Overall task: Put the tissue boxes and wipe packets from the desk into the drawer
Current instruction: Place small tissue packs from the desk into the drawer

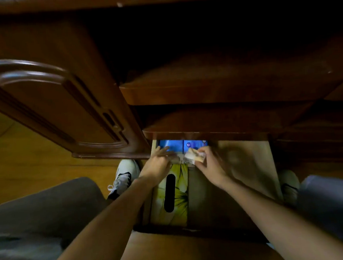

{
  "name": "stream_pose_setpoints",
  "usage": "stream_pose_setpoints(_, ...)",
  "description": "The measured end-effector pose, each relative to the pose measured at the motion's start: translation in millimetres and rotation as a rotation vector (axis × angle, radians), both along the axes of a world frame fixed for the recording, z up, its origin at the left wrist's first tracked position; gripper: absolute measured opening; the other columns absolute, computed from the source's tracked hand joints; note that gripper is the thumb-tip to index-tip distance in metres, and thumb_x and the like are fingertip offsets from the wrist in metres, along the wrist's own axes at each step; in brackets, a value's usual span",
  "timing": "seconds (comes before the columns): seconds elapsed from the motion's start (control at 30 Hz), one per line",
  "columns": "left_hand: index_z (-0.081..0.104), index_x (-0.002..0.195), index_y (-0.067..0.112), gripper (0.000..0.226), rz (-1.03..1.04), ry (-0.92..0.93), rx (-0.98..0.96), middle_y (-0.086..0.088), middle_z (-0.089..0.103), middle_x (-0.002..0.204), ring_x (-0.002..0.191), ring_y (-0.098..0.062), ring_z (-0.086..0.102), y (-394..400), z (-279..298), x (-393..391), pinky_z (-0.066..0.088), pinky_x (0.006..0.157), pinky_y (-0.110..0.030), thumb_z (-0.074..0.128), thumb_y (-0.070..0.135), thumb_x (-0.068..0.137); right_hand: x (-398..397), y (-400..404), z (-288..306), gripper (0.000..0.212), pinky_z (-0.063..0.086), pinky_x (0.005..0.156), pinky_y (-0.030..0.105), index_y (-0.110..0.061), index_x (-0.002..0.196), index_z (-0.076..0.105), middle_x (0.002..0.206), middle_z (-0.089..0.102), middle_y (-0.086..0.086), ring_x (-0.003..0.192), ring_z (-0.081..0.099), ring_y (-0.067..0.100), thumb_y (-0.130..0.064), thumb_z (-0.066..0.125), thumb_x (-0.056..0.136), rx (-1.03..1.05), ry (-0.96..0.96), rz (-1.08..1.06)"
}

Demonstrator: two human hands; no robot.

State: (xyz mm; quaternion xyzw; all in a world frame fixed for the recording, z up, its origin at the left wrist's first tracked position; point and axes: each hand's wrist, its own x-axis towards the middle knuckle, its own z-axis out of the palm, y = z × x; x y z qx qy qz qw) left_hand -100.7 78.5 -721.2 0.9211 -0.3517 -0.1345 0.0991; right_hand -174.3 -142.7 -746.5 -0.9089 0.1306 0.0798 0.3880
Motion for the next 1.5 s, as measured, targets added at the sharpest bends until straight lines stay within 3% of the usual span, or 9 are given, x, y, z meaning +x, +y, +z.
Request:
stream_pose_setpoints(0.23,0.074,0.118,0.034,0.029,0.014,-0.245,0.281,0.002,0.058,0.139,0.128,-0.028,0.05,9.9,-7.1,1.8,0.035,0.11,-0.045,0.058,0.033,0.094,6.1,4.0,-18.6,0.046,0.049,0.076,0.024,-0.025,0.129,0.053,0.136,0.054,-0.001,0.118,0.052,0.016,-0.036,0.073,0.09,-0.207,-0.058,0.116)
stream_pose_setpoints(0.43,0.068,0.124,0.021,0.041,-0.06,-0.249,0.388,-0.003,0.075,0.113,0.143,-0.024,0.041,-6.1,-9.1,0.3,0.002,0.125,-0.05,0.041,0.032,0.095,17.9,0.8,-3.4,0.041,0.047,0.091,0.034,-0.027,0.133,0.061,0.135,0.06,-0.005,0.128,0.049,0.018,-0.038,0.067,0.094,-0.409,-0.139,0.335)
stream_pose_setpoints(0.57,0.046,0.149,0.011,0.054,-0.081,-0.234,0.38,-0.015,0.046,0.152,0.15,-0.028,0.028,-0.1,-8.1,-2.7,0.0,0.126,-0.054,0.039,0.03,0.098,24.2,1.9,-2.0,0.039,0.042,0.101,0.037,-0.03,0.135,0.061,0.137,0.062,-0.006,0.13,0.048,0.018,-0.038,0.063,0.097,-0.481,-0.125,0.454)
stream_pose_setpoints(0.73,0.058,0.136,0.012,0.054,-0.051,-0.217,0.456,-0.012,0.057,0.14,0.146,-0.028,0.032,4.7,-8.0,-9.2,-0.008,0.123,-0.059,0.03,0.039,0.098,35.5,21.8,-7.4,0.043,0.044,0.093,0.037,-0.028,0.135,0.063,0.14,0.052,0.001,0.13,0.042,0.027,-0.017,0.064,0.094,-0.589,-0.092,0.523)
stream_pose_setpoints(0.9,0.024,0.159,0.028,0.061,-0.023,-0.176,0.447,-0.01,0.057,0.142,0.148,-0.026,0.032,0.8,-6.1,-11.0,-0.014,0.118,-0.064,0.025,0.045,0.101,46.1,25.8,-15.4,0.032,0.032,0.071,0.003,-0.007,0.13,0.064,0.118,0.06,0.003,0.119,0.053,0.031,-0.015,0.054,0.101,-0.416,0.021,0.491)
stream_pose_setpoints(1.1,0.036,0.153,0.038,0.061,0.025,-0.152,0.561,-0.015,0.051,0.146,0.146,-0.031,0.033,-21.8,4.0,-11.7,-0.013,0.114,-0.07,0.01,0.051,0.1,28.3,18.9,10.8,0.049,0.041,0.105,0.031,-0.016,0.146,0.054,0.146,0.049,0.003,0.129,0.048,0.019,0.002,0.046,0.101,-0.19,0.111,0.423)
stream_pose_setpoints(1.2,0.027,0.157,0.037,0.061,0.052,-0.071,0.605,-0.013,0.04,0.157,0.15,-0.03,0.024,-25.9,13.9,-9.6,-0.016,0.114,-0.071,0.01,0.053,0.101,12.1,4.8,35.6,0.045,0.045,0.089,0.027,-0.02,0.143,0.053,0.146,0.051,0.005,0.117,0.052,0.015,-0.002,0.046,0.103,-0.06,0.086,0.25)
stream_pose_setpoints(1.37,0.021,0.161,0.02,0.064,0.163,-0.176,0.365,-0.01,0.05,0.149,0.135,-0.027,0.049,-24.9,70.3,-13.4,0.017,0.121,-0.052,0.021,0.044,0.102,-8.6,-19.0,99.1,0.028,0.045,0.087,0.022,-0.015,0.115,0.072,0.134,0.059,-0.001,0.111,0.061,0.016,-0.003,0.053,0.098,-0.128,-0.116,0.063)
stream_pose_setpoints(1.5,0.042,0.148,0.022,0.05,0.185,-0.336,0.117,-0.004,0.067,0.124,0.099,-0.031,0.07,-31.1,161.0,-21.5,0.052,0.083,-0.039,0.032,0.039,0.102,-19.4,-28.0,184.5,0.027,0.053,0.086,0.034,-0.021,0.095,0.075,0.109,0.07,-0.01,0.099,0.065,0.011,-0.005,0.053,0.096,-0.138,-0.333,0.005)
